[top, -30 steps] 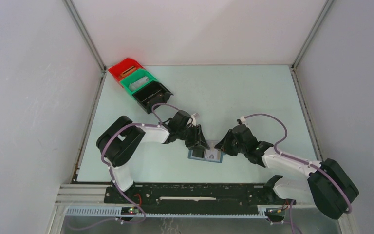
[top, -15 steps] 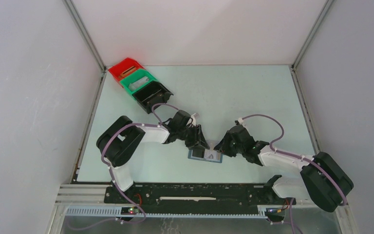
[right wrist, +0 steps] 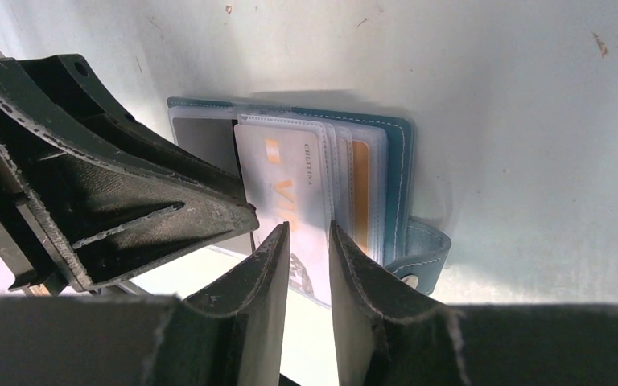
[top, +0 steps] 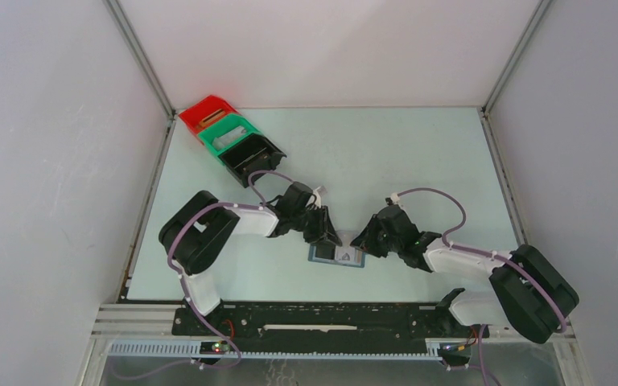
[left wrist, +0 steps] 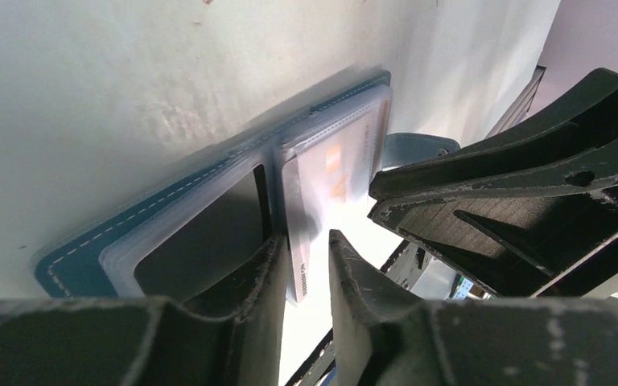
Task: Take the credit cards out of the card holder
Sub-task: Remove the credit card from the card holder.
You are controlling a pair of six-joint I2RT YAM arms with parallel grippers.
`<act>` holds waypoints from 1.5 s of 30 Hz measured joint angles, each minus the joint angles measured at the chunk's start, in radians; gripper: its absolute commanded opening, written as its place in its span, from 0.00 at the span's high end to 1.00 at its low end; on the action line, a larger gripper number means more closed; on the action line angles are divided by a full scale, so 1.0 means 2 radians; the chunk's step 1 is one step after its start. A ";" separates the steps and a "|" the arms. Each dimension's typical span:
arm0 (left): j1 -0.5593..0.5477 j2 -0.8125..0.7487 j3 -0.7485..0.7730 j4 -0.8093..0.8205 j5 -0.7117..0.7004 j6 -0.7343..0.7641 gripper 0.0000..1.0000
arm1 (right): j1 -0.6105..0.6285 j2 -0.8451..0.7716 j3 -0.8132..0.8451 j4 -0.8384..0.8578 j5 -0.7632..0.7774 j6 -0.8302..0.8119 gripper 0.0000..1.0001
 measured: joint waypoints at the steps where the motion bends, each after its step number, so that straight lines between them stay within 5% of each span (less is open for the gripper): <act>1: 0.000 0.000 0.000 0.000 -0.002 0.000 0.76 | 0.000 0.001 0.000 0.002 -0.001 0.000 0.67; 7: 0.006 0.000 -0.009 0.002 -0.003 0.000 1.00 | 0.000 0.008 0.000 0.012 -0.005 0.002 0.68; 29: 0.052 -0.050 -0.056 -0.006 0.000 0.027 1.00 | 0.001 0.015 0.000 0.020 -0.006 0.003 0.68; 45: 0.075 -0.157 -0.067 -0.086 -0.018 0.053 1.00 | -0.004 0.004 0.000 0.004 -0.011 0.001 0.68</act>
